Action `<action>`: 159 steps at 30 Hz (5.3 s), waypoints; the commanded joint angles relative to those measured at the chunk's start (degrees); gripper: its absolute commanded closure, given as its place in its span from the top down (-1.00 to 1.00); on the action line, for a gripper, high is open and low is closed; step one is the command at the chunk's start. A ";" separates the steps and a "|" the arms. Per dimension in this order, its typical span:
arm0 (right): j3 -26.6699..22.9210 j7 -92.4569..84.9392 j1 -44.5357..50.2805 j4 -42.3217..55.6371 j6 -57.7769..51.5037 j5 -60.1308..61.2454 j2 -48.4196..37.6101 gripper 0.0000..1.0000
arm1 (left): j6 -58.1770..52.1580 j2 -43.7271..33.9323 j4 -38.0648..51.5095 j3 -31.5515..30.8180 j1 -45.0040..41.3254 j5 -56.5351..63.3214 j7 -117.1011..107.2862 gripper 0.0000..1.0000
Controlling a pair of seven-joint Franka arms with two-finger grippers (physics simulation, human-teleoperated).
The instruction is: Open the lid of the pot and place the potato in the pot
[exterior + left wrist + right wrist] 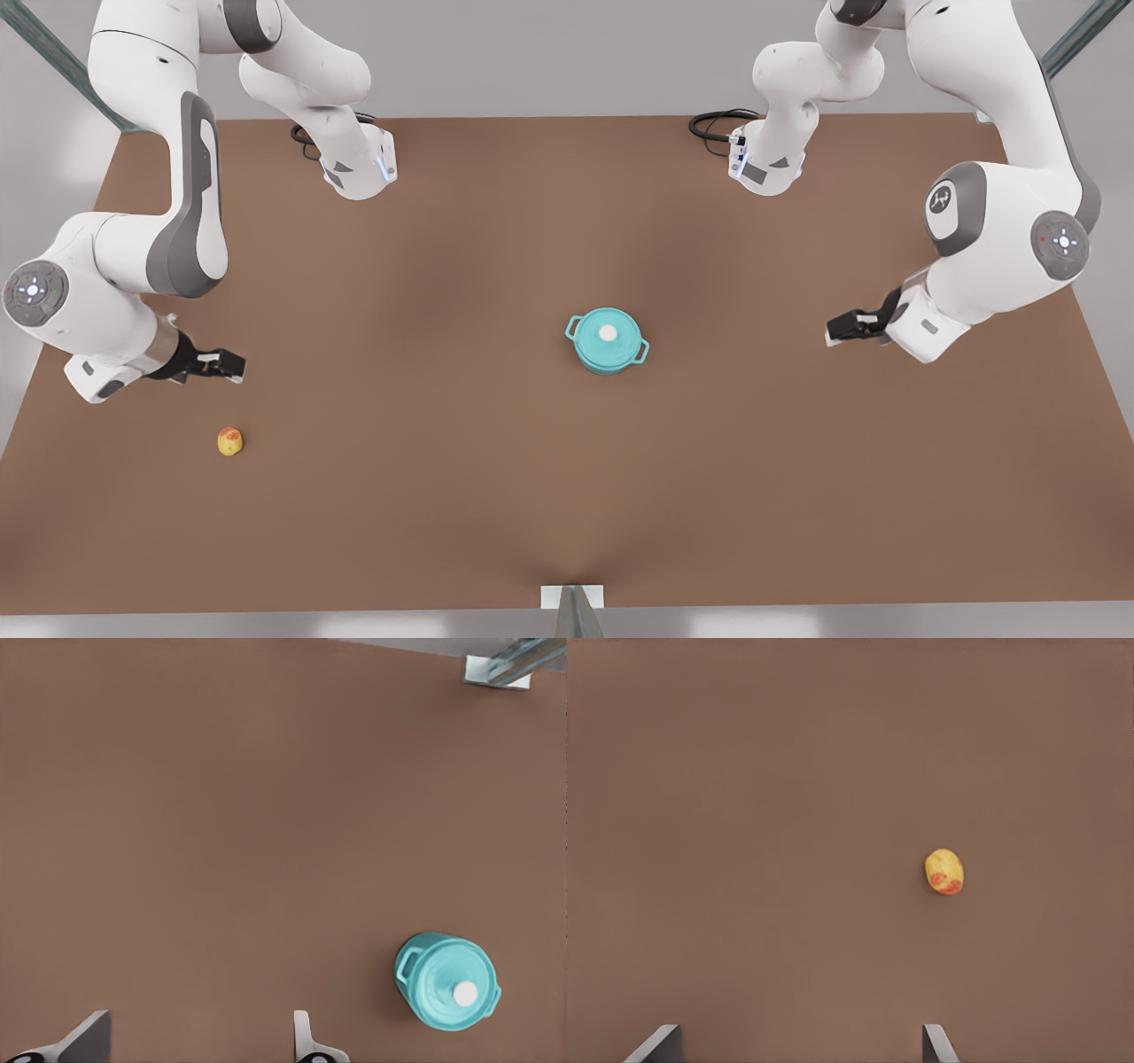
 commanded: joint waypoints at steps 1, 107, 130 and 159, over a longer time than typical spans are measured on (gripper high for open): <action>-0.01 -2.63 0.08 0.03 2.60 0.05 -0.06 1.00 | 3.38 -0.06 0.03 0.00 -0.08 -0.11 -2.49 1.00; 20.30 11.34 -19.87 -5.25 24.83 -14.72 20.86 0.01 | -6.82 1.00 2.67 15.03 -9.57 1.65 5.42 1.00; 20.30 69.53 20.29 -2.52 15.51 -1.27 14.18 0.01 | -6.99 2.40 3.02 11.34 -6.67 2.27 4.89 1.00; 7.29 86.32 47.36 29.03 14.20 0.48 40.98 1.00 | -6.47 3.64 5.22 11.25 -6.84 1.65 5.68 1.00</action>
